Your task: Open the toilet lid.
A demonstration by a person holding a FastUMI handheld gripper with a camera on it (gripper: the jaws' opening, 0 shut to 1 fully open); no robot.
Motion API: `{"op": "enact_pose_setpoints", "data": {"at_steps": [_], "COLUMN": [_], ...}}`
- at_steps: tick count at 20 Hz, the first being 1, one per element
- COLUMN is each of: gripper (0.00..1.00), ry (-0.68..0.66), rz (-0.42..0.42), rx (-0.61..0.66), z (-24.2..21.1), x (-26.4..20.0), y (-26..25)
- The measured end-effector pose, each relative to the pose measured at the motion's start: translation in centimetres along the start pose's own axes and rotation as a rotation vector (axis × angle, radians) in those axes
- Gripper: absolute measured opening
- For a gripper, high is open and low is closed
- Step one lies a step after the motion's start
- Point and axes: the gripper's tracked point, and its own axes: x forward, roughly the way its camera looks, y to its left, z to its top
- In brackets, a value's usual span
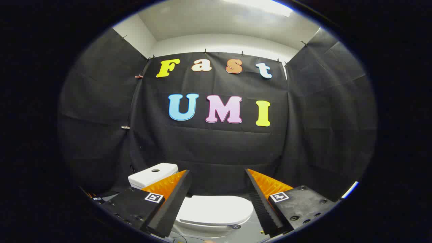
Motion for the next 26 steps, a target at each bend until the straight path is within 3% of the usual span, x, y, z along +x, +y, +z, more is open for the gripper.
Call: {"op": "enact_pose_setpoints", "data": {"at_steps": [14, 26], "gripper": [0.98, 0.98], "ry": [-0.002, 0.043], "rz": [-0.021, -0.015], "rx": [-0.024, 0.046], "z": [0.1, -1.4], "x": [-0.8, -0.4], "y": [-0.6, -1.3]}}
